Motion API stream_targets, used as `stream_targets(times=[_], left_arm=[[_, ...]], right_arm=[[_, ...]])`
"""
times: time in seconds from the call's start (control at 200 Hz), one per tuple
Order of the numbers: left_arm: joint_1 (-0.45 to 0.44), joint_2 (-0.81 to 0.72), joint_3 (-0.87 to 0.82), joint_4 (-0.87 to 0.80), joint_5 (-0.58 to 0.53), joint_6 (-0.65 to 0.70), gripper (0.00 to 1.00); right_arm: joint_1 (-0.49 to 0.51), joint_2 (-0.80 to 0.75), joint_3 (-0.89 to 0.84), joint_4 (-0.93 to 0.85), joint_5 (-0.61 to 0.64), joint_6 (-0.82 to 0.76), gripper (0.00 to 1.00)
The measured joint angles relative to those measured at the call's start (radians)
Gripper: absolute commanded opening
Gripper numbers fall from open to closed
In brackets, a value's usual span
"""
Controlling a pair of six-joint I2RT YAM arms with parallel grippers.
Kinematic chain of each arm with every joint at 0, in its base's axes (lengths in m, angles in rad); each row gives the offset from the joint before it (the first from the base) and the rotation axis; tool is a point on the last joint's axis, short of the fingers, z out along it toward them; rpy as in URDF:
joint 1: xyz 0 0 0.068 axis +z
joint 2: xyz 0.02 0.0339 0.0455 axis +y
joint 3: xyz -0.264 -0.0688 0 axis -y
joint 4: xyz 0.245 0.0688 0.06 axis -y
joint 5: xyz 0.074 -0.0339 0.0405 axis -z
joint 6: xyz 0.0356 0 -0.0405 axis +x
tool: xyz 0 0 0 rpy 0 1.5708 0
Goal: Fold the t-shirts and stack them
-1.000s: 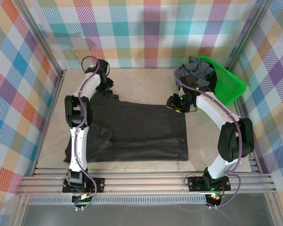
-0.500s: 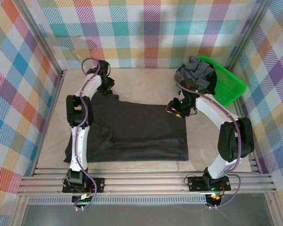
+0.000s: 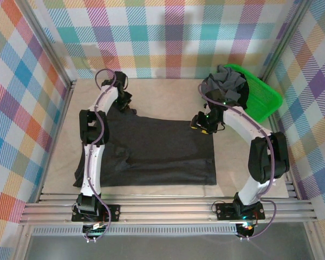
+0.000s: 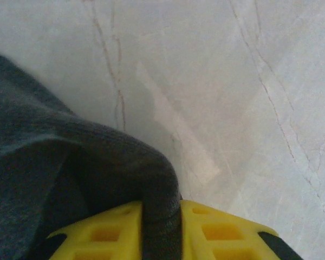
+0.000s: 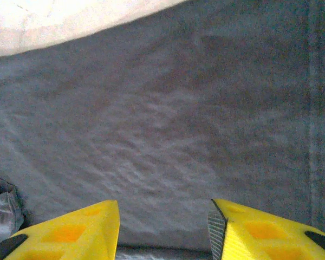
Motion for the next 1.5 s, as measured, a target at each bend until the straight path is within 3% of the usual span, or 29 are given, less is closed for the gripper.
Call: stream_targets(times=[0.115, 0.365, 0.54, 0.855, 1.045, 1.215, 1.39, 1.5], left_arm=[[0.0, 0.0, 0.0, -0.014, 0.0, -0.01, 0.0], [0.007, -0.029, -0.003, -0.014, 0.0, -0.033, 0.0], [0.034, -0.157, -0.068, 0.005, 0.027, -0.057, 0.0], [0.147, -0.331, -0.25, 0.095, 0.119, -0.078, 0.0], [0.172, -0.335, -0.352, 0.119, 0.158, -0.077, 0.0], [0.176, -0.351, -0.377, 0.122, 0.19, -0.074, 0.0], [0.177, -0.414, -0.406, 0.108, 0.205, -0.058, 0.0], [0.178, -0.527, -0.517, 0.097, 0.198, -0.046, 0.0]], right_arm=[[0.0, 0.02, 0.019, 0.001, 0.038, -0.001, 0.45], [-0.012, 0.131, 0.055, 0.001, 0.225, 0.047, 0.41], [-0.038, 0.251, 0.123, -0.003, 0.334, 0.088, 0.41], [-0.086, 0.376, 0.262, -0.01, 0.399, 0.098, 0.39], [-0.091, 0.442, 0.291, -0.014, 0.395, 0.098, 0.31], [-0.09, 0.443, 0.293, 0.002, 0.379, 0.08, 0.0], [-0.091, 0.389, 0.223, 0.058, 0.369, 0.034, 0.0], [-0.09, 0.303, 0.15, 0.088, 0.352, -0.008, 0.0]])
